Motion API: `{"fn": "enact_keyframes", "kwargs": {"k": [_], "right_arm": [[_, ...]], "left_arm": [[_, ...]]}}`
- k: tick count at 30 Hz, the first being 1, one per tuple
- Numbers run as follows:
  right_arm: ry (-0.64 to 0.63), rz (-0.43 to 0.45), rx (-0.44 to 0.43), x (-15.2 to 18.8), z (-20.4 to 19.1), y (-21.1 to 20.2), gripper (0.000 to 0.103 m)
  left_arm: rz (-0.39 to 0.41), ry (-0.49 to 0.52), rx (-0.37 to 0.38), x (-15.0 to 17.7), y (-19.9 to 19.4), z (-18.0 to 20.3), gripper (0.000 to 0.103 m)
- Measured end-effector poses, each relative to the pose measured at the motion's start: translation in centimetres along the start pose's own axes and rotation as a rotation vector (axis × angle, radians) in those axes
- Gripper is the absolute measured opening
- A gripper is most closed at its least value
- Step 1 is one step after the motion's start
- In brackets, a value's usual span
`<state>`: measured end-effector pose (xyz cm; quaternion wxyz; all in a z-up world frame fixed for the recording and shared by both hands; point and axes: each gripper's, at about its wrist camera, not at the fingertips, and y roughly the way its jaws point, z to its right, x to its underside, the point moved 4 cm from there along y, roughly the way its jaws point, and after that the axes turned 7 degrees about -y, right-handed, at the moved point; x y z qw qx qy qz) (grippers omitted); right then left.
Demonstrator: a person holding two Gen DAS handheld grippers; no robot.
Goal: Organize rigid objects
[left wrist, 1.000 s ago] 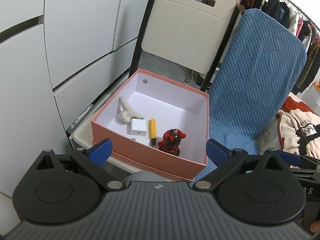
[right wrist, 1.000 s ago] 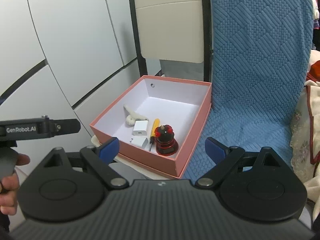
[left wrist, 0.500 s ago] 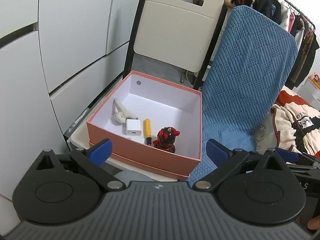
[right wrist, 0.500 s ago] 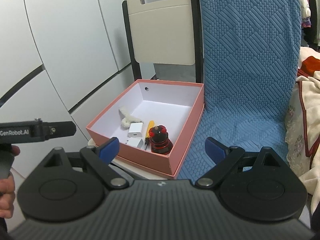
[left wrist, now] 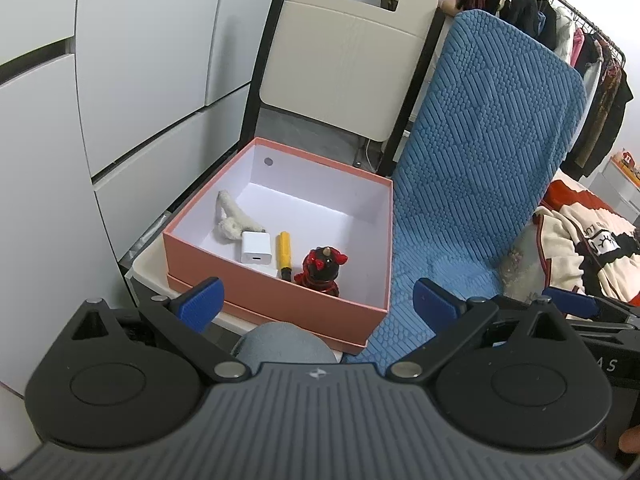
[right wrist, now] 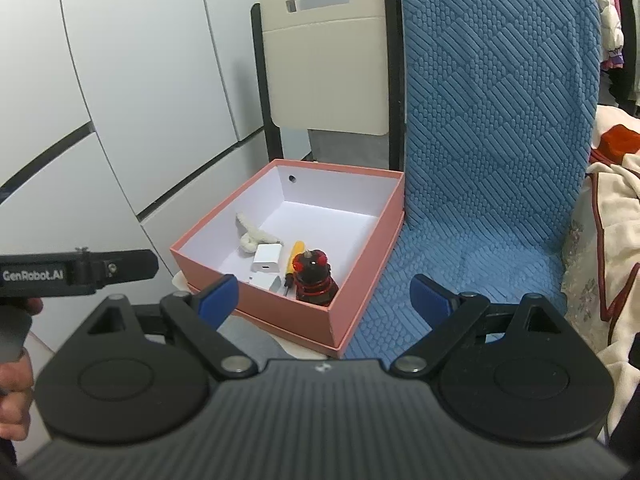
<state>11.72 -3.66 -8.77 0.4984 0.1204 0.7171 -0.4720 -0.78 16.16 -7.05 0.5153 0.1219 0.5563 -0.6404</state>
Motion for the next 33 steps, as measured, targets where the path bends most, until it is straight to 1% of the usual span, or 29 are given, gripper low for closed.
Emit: {"fn": "enact_keyframes", "kwargs": {"k": [9, 20, 26, 33], "right_arm": [[0.005, 0.006, 0.003, -0.07, -0.04, -0.10, 0.094], [-0.003, 0.004, 0.001, -0.16, -0.20, 0.18, 0.094], [0.000, -0.001, 0.005, -0.21, -0.08, 0.22, 0.094], [0.001, 0.004, 0.014, -0.30, -0.01, 0.26, 0.094]], "left_arm": [[0.002, 0.006, 0.003, -0.33, 0.04, -0.01, 0.103], [-0.010, -0.008, -0.001, 0.07, 0.13, -0.38, 0.103], [0.003, -0.011, 0.000, 0.04, 0.04, -0.30, 0.103], [-0.003, -0.008, 0.000, 0.13, 0.12, -0.36, 0.103]]}}
